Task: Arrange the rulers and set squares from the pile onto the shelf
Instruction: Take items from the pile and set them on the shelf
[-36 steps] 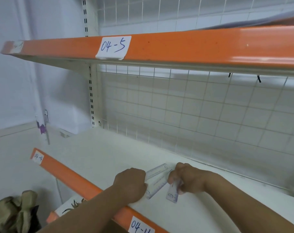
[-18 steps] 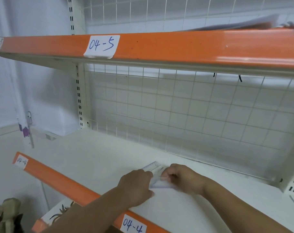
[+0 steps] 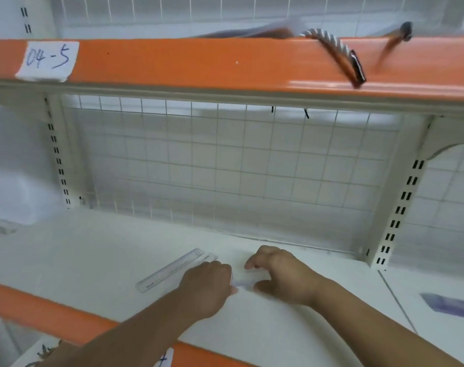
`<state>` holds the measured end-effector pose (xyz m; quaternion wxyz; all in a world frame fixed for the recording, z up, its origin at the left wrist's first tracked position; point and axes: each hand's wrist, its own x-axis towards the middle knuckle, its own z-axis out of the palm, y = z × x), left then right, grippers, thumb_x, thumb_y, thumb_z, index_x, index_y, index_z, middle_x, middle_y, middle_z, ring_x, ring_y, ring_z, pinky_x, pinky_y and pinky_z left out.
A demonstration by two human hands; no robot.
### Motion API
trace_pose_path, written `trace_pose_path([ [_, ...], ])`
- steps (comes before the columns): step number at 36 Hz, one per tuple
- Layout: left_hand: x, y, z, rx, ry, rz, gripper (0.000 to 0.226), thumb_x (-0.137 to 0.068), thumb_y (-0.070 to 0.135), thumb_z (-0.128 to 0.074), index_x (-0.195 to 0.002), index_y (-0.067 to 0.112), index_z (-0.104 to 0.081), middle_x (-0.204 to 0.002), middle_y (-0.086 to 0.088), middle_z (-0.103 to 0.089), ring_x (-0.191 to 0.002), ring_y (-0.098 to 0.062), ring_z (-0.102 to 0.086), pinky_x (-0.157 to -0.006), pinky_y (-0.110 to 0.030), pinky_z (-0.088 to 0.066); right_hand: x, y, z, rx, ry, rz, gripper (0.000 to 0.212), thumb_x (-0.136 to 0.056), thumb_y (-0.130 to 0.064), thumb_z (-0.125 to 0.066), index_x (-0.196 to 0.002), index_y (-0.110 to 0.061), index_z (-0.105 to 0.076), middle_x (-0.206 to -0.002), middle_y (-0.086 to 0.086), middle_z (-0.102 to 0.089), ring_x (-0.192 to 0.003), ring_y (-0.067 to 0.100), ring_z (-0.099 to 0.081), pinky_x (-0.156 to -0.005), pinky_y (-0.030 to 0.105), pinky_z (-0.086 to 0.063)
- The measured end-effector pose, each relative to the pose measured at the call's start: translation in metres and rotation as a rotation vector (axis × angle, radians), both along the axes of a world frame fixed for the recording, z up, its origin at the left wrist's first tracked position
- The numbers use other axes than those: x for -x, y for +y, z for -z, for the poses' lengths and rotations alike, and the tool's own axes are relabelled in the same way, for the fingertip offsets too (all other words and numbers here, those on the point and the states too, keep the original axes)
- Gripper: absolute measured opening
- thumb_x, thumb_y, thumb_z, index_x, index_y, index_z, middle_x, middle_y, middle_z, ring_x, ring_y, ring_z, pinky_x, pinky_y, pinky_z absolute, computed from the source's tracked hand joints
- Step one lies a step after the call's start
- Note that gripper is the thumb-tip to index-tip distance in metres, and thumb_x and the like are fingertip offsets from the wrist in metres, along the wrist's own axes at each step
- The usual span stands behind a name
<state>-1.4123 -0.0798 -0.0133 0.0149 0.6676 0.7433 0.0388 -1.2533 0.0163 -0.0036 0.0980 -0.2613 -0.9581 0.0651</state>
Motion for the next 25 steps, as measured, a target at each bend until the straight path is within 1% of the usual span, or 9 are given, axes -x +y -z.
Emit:
trace_pose_path([
  [3, -0.014, 0.007, -0.002, 0.013, 0.019, 0.014, 0.031, -0.099, 0.040, -0.043, -0.116, 0.015, -0.053, -0.120, -0.003, -0.057, -0.114, -0.022, -0.054, -0.083, -0.033, -0.042, -0.019, 0.005, 0.002, -0.034, -0.013, 0.020, 0.045, -0.086, -0.025, -0.061, -0.131, -0.025, -0.053, -0.127, -0.005, -0.051, -0.119, 0.014, -0.047, -0.101, 0.022, -0.035],
  [8, -0.041, 0.018, -0.005, 0.022, 0.034, 0.030, 0.032, -0.099, 0.040, -0.043, -0.117, 0.015, -0.052, -0.121, -0.004, -0.056, -0.114, -0.023, -0.052, -0.086, -0.033, -0.041, -0.050, 0.014, 0.004, -0.078, -0.013, 0.064, 0.046, -0.088, -0.024, -0.058, -0.133, -0.027, -0.052, -0.129, -0.006, -0.051, -0.120, 0.014, -0.047, -0.100, 0.021, -0.032],
  [12, -0.065, 0.028, -0.009, 0.019, 0.012, 0.056, 0.038, -0.096, 0.044, -0.047, -0.125, 0.020, -0.052, -0.124, -0.001, -0.056, -0.117, -0.021, -0.052, -0.089, -0.031, -0.040, -0.076, 0.019, 0.001, -0.108, -0.015, 0.097, 0.045, -0.089, -0.025, -0.058, -0.133, -0.027, -0.052, -0.129, -0.006, -0.051, -0.120, 0.014, -0.047, -0.100, 0.022, -0.032],
  [14, -0.079, 0.033, -0.011, 0.018, 0.020, 0.061, 0.039, -0.095, 0.045, -0.049, -0.126, 0.021, -0.051, -0.125, 0.000, -0.056, -0.118, -0.020, -0.052, -0.090, -0.030, -0.040, -0.092, 0.021, 0.000, -0.105, -0.015, 0.121, 0.045, -0.089, -0.024, -0.058, -0.133, -0.027, -0.052, -0.129, -0.005, -0.051, -0.121, 0.014, -0.047, -0.101, 0.024, -0.031],
  [20, -0.130, 0.051, -0.011, 0.035, 0.084, 0.088, 0.036, -0.096, 0.041, -0.048, -0.123, 0.017, -0.049, -0.123, -0.003, -0.056, -0.114, -0.023, -0.053, -0.088, -0.034, -0.043, -0.153, 0.032, 0.000, -0.082, -0.023, 0.186, 0.045, -0.089, -0.022, -0.057, -0.133, -0.026, -0.051, -0.129, -0.003, -0.050, -0.123, 0.016, -0.045, -0.104, 0.028, -0.033],
  [25, -0.183, 0.066, -0.013, 0.026, 0.092, 0.141, 0.035, -0.097, 0.040, -0.047, -0.122, 0.016, -0.049, -0.122, -0.003, -0.056, -0.114, -0.024, -0.053, -0.089, -0.035, -0.043, -0.213, 0.044, -0.002, -0.061, -0.025, 0.251, 0.045, -0.090, -0.021, -0.056, -0.134, -0.024, -0.051, -0.130, -0.004, -0.050, -0.124, 0.014, -0.045, -0.103, 0.025, -0.031],
])
